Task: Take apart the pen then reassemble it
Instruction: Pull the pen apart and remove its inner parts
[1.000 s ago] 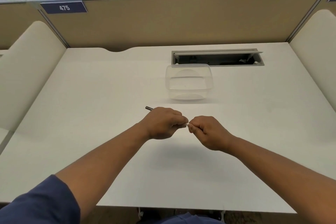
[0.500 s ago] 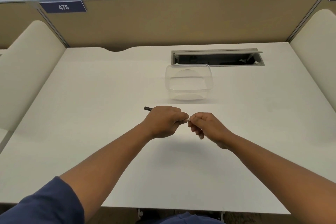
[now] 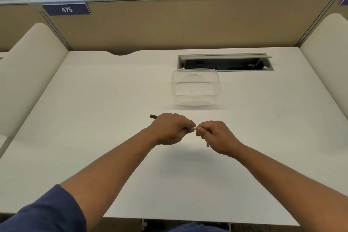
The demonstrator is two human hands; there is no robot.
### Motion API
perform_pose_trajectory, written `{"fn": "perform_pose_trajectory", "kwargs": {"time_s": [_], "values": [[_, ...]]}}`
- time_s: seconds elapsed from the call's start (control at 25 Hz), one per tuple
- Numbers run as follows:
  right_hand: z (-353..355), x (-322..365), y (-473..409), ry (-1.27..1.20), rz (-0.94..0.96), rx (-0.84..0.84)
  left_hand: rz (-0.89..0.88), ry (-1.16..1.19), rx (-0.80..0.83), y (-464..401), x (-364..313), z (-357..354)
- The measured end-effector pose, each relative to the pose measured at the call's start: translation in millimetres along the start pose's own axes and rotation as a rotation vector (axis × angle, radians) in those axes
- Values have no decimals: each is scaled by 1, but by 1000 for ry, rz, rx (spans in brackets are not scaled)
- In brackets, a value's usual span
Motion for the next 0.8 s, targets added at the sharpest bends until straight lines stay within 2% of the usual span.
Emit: {"fn": "perform_pose_trajectory", "kwargs": {"time_s": [0.16,0.24,0.28,0.32,0.4,0.48,0.64,0.8], "values": [[4,27,9,348,595,-169,239,229,182,4,8,-13],[5,26,12,417,687,-213,254,243,196,2,8,-13],[6,22,10,384,615,-214,236,216,181,1,7,-11],[6,15,6,279,449,-189,207,177,151,0,7,-8],[0,-6,1,-84,-37,-68,126,96,71,-2,4,-3],[-11,-16,6,-356,-398,40,34,19,-1,-2,-1,2],[-18,-18,16,-540,-686,178,-63,-46,-76,-3,-5,0],[-19,-21,23,-535,-788,241,-95,35,-92,-2,-8,-12]]}}
Point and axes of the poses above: each hand's wrist, its own y-axis away from the middle knuckle, its own z-axis out of the back of the hand, x = y × z, the point moved 9 cm from there along -y, towards the middle knuckle, and after that the axes turned 14 degrees about -x, right-handed, at the moved point
